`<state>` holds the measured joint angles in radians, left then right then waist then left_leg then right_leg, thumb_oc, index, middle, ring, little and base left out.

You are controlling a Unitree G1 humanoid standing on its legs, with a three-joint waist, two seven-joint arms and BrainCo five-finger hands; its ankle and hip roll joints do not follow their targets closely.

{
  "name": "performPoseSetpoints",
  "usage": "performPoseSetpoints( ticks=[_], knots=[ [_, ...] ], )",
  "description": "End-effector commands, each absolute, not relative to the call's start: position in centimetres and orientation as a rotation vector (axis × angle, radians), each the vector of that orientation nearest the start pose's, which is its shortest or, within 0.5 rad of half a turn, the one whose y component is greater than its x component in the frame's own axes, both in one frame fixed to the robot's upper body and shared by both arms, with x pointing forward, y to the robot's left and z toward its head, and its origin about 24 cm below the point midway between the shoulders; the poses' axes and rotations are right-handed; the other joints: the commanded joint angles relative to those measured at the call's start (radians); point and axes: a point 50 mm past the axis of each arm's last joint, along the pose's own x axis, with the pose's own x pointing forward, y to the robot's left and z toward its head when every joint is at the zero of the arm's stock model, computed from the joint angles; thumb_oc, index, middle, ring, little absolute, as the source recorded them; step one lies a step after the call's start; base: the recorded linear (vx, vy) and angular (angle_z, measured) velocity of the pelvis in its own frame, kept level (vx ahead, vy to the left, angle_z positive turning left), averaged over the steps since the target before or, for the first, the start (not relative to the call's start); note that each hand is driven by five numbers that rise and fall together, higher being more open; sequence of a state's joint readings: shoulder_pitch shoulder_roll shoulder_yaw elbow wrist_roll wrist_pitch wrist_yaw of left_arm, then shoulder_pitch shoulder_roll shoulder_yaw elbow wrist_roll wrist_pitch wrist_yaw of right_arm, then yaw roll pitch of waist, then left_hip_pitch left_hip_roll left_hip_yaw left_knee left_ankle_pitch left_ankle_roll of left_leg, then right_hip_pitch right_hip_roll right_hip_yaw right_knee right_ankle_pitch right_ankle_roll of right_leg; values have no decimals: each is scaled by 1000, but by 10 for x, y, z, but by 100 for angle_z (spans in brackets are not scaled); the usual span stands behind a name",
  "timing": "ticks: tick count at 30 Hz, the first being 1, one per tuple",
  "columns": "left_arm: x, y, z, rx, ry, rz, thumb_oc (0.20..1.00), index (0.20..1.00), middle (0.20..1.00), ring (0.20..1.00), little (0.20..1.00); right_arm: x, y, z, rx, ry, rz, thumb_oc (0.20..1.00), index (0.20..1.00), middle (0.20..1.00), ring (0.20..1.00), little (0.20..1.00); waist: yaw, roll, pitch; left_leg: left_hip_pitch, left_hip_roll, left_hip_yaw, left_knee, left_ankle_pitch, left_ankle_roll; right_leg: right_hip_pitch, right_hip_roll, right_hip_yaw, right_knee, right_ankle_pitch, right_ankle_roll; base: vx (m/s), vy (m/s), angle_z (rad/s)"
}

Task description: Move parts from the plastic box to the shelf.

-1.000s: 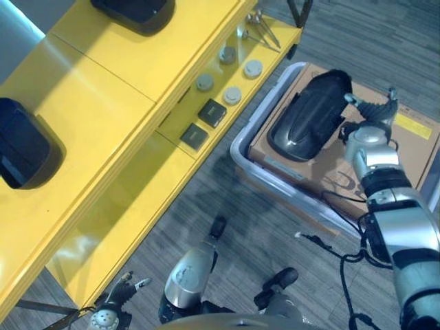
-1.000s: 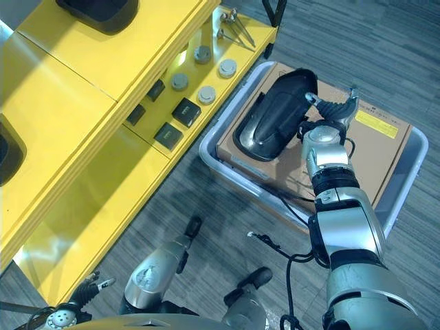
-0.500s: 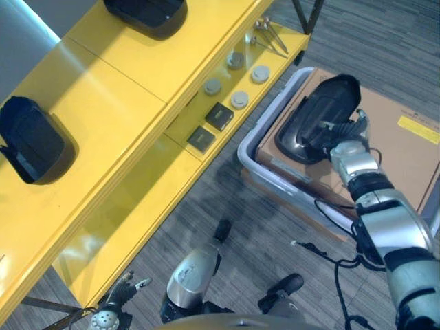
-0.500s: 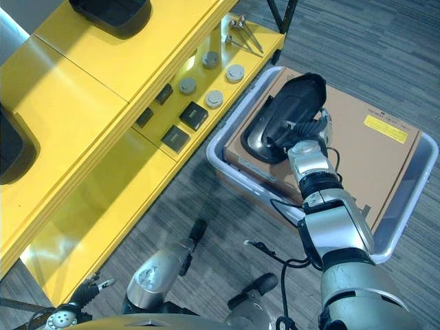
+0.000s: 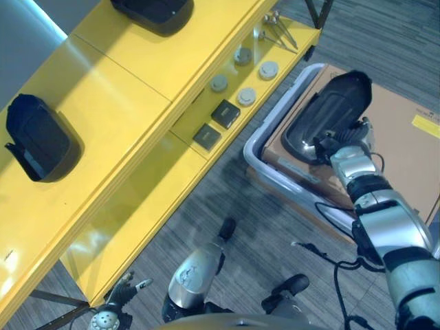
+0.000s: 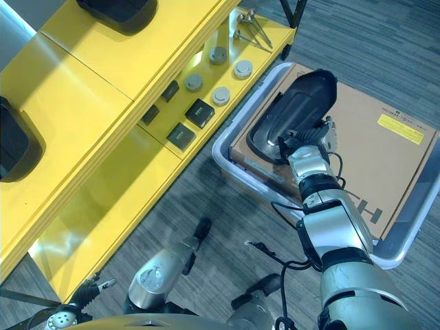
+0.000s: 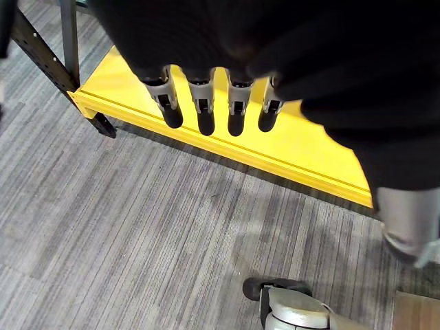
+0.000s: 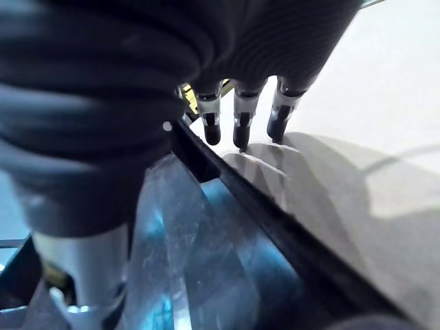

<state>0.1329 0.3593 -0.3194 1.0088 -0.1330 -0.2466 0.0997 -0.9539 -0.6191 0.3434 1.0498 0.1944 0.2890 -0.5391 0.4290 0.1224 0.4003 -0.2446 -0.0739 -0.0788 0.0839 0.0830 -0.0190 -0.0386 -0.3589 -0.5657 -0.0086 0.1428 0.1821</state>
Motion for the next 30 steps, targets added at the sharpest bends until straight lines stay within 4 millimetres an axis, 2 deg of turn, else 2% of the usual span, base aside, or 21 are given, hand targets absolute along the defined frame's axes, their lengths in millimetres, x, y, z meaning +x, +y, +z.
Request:
performPoseSetpoints(
  ticks=[1, 6, 12, 18, 22, 23, 30],
  knots=[
    [79, 254, -141, 429, 957, -13, 1000, 1000, 1000, 1000, 1000, 377, -311, 166, -691, 182, -788, 1000, 1000, 1000, 1000, 1000, 20, -10, 12, -38, 38, 36, -34, -9, -16, 1, -56, 61, 135, -82, 53, 0, 0, 0],
    [82, 253, -141, 430, 951, -16, 1000, 1000, 1000, 1000, 1000, 376, -313, 165, -694, 170, -815, 1000, 1000, 1000, 1000, 1000, 20, -9, 15, -42, 38, 38, -35, -9, -15, -6, -56, 63, 135, -79, 54, 0, 0, 0],
    [79, 252, -141, 425, 952, -10, 1000, 1000, 1000, 1000, 1000, 372, -315, 180, -640, 38, -907, 1000, 1000, 1000, 1000, 1000, 9, -11, 8, -32, 40, 43, -46, -11, -16, -5, -55, 66, 125, -73, 59, 0, 0, 0],
    [75, 252, -143, 425, 963, -12, 1000, 1000, 1000, 1000, 1000, 364, -330, 178, -587, 57, -955, 1000, 1000, 1000, 1000, 1000, 1, -14, -6, -24, 44, 46, -55, -13, -17, -6, -55, 69, 122, -73, 61, 0, 0, 0],
    [74, 253, -143, 430, 971, -16, 1000, 1000, 1000, 1000, 1000, 363, -335, 175, -600, 93, -917, 1000, 1000, 1000, 1000, 1000, -2, -13, -7, -19, 45, 46, -54, -14, -17, -7, -57, 71, 124, -73, 61, 3, 0, -1],
    [74, 252, -143, 429, 968, -14, 1000, 1000, 1000, 1000, 1000, 367, -328, 165, -638, 149, -845, 1000, 1000, 1000, 1000, 1000, -1, -11, -6, -18, 44, 47, -57, -12, -17, -6, -58, 71, 122, -71, 61, 0, 0, 0],
    [79, 251, -143, 423, 962, -17, 1000, 1000, 1000, 1000, 1000, 375, -315, 164, -642, 149, -798, 1000, 1000, 1000, 1000, 1000, 7, -1, 4, -25, 39, 45, -52, -10, -16, -9, -64, 68, 126, -69, 61, -2, 4, 0]
  ],
)
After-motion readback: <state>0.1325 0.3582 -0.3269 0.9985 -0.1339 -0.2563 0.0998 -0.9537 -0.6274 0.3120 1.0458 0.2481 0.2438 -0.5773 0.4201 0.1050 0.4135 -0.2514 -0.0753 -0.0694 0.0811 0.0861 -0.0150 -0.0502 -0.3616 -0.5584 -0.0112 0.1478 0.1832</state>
